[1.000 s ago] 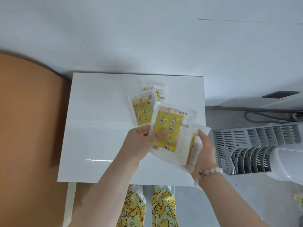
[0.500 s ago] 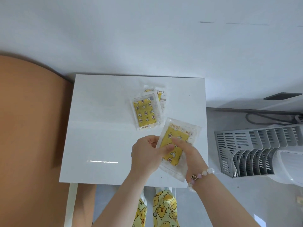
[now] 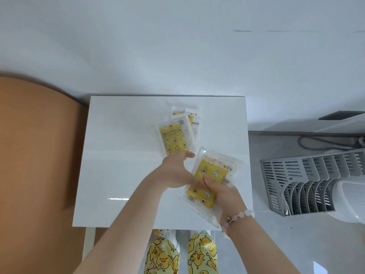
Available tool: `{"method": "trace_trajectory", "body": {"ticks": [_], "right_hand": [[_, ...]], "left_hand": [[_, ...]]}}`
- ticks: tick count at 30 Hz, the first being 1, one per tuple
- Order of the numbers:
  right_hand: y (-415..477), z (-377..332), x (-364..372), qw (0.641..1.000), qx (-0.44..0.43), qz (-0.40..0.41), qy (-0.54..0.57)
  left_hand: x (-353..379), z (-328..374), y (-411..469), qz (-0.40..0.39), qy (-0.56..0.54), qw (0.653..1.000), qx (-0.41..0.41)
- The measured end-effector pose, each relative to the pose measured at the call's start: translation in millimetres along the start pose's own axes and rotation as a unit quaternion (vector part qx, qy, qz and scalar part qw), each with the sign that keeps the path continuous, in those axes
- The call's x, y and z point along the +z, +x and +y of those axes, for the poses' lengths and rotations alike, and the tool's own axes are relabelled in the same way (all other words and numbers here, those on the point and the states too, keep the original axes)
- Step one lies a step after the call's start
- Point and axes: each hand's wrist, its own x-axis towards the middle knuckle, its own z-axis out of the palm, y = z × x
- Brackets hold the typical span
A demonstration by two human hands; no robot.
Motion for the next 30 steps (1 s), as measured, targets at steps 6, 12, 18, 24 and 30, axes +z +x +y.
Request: {"method": "trace_trajectory", "body": {"ticks": [6,12,18,24,30], "right_hand": [[3.5,-9.1,-3.0,0.999,-0.007,0.032,0.025],[16.9,-4.7,-33.1,0.994,0.013,0.101,0.037],[18.9,2.6,-45.1,0.994,0.028,0.088,0.051],[25.9,-5.5,-49.6,0.996,0.02,0.062,0.062],[23.9,-5.1,-54.2,0.997,0.032,0.075,0.019]], "left_hand": [[-9.4,1.0,8.4,-0.027,-0.087,0.996,-0.003],[-13.0,3.2,31.9,0.346,-0.12,0.921,-0.131],[-5.8,3.5,58.6,0.377,-0.12,0.903,-0.169],[-10.4,-13.7,54.1,0.448,-0.133,0.874,-0.128],[-8.3,-31.4,29.3,0.475,-0.275,0.835,-0.033]]}}
